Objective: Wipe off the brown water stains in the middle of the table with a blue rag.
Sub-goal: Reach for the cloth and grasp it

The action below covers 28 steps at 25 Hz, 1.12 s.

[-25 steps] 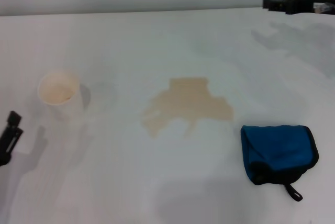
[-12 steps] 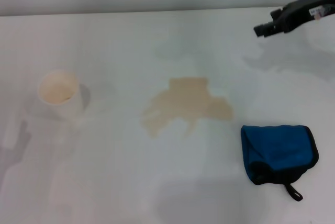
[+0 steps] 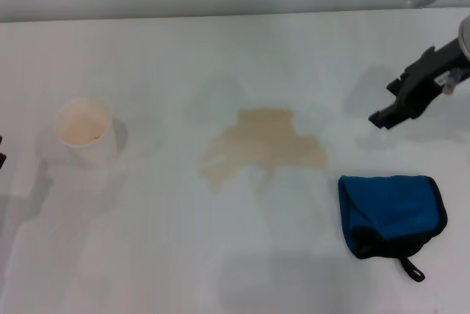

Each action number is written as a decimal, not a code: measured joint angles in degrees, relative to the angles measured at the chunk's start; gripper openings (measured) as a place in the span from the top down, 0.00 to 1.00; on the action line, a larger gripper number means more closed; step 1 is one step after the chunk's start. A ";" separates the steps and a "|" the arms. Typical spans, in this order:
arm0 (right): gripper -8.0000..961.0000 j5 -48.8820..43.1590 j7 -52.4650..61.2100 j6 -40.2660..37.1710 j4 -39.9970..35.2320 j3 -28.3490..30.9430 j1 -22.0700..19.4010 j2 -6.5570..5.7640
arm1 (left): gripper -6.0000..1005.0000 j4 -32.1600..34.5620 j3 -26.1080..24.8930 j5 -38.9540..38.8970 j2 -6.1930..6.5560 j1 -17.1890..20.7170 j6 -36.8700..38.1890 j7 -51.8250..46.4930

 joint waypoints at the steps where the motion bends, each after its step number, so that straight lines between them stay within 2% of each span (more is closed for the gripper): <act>1: 0.29 -0.04 0.20 0.78 -1.52 -1.33 -0.71 0.03 | 0.13 0.01 0.00 0.00 -0.03 -0.06 0.01 0.00; 5: 0.29 0.17 0.53 2.22 -4.20 -5.46 -2.60 0.19 | 0.13 0.03 0.00 -1.38 -0.09 -0.13 -0.06 -0.44; 17: 0.30 0.21 4.63 2.85 -4.38 -17.08 -6.57 0.33 | 0.13 -0.22 0.00 -6.82 0.02 -0.15 -1.80 -2.39; 28: 0.31 0.25 6.59 2.84 -3.26 -21.40 -6.72 0.39 | 0.13 -0.26 0.00 -7.17 0.02 -1.24 -2.22 -2.39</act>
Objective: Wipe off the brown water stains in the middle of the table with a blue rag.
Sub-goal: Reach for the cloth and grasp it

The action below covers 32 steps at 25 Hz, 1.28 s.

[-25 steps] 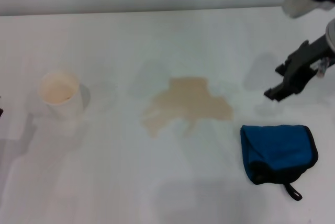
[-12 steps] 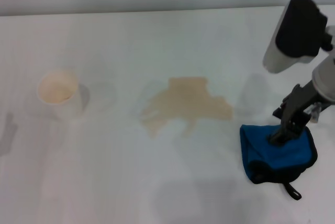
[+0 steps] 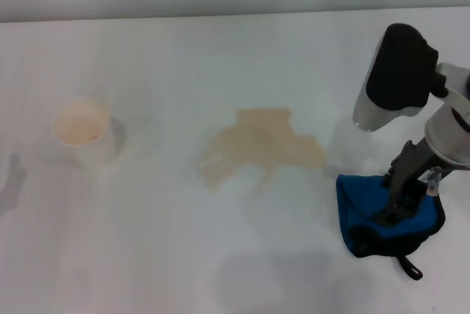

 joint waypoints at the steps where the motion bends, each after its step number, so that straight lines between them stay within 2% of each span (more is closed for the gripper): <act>1: 0.31 0.00 0.04 -0.18 0.19 -0.38 -0.01 -0.01 | 0.13 -0.05 0.01 -0.01 0.00 -0.11 -0.02 0.00; 32: 0.42 -0.73 -0.05 -5.11 8.29 -1.83 0.66 -0.09 | 0.13 -0.51 0.09 -0.03 0.09 -0.28 -0.03 -1.58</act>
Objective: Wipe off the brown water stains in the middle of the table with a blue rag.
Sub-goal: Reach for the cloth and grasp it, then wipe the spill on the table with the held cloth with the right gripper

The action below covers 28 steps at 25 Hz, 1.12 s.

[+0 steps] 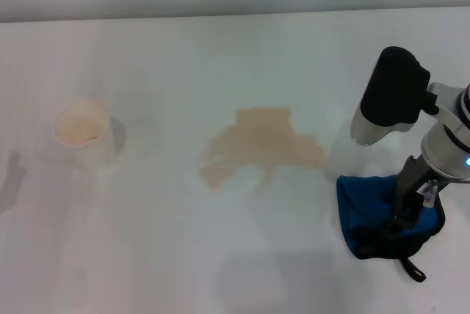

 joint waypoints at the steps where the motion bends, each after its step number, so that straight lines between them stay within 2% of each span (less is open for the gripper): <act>1: 0.42 0.00 0.00 -0.12 0.07 0.00 0.00 0.00 | 0.13 0.00 0.00 0.00 0.00 0.00 0.00 0.00; 13: 0.44 0.38 0.10 -0.71 1.32 -0.01 0.21 -0.01 | 0.13 0.01 0.00 0.02 0.00 -0.01 0.06 -1.63; 18: 0.50 0.48 -0.07 -0.45 1.36 -0.04 0.18 0.03 | 0.13 0.01 -0.01 0.00 0.06 -0.10 0.42 -2.15; 28: 0.75 0.66 0.24 -0.52 1.20 0.47 0.50 0.10 | 0.13 0.01 0.00 0.11 0.09 -0.19 0.54 -2.19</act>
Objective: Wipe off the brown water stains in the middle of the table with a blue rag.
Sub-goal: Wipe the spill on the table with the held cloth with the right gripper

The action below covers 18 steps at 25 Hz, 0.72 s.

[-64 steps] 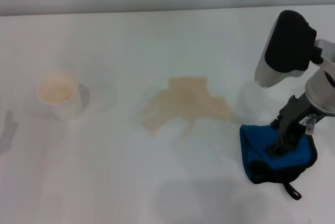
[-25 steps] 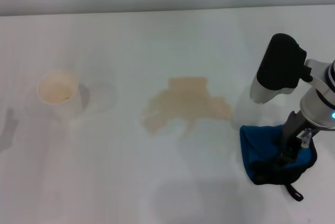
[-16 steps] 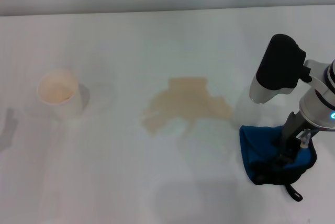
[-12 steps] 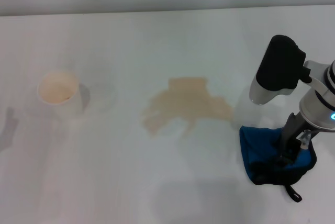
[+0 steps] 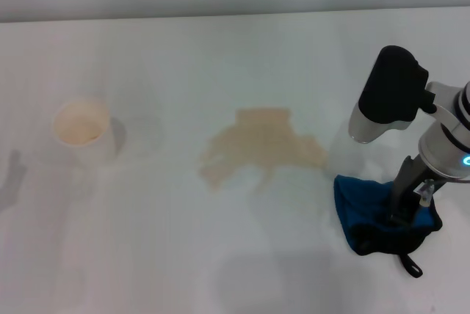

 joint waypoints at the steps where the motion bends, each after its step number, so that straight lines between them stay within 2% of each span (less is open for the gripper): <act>1: 0.77 0.09 0.00 -0.06 0.03 0.01 0.02 0.04 | 0.13 0.00 0.00 0.04 0.00 0.00 0.01 0.00; 18: 0.87 5.71 0.46 -2.77 2.17 -0.51 0.17 0.20 | 0.13 -0.95 0.11 0.25 0.17 0.01 0.17 -2.09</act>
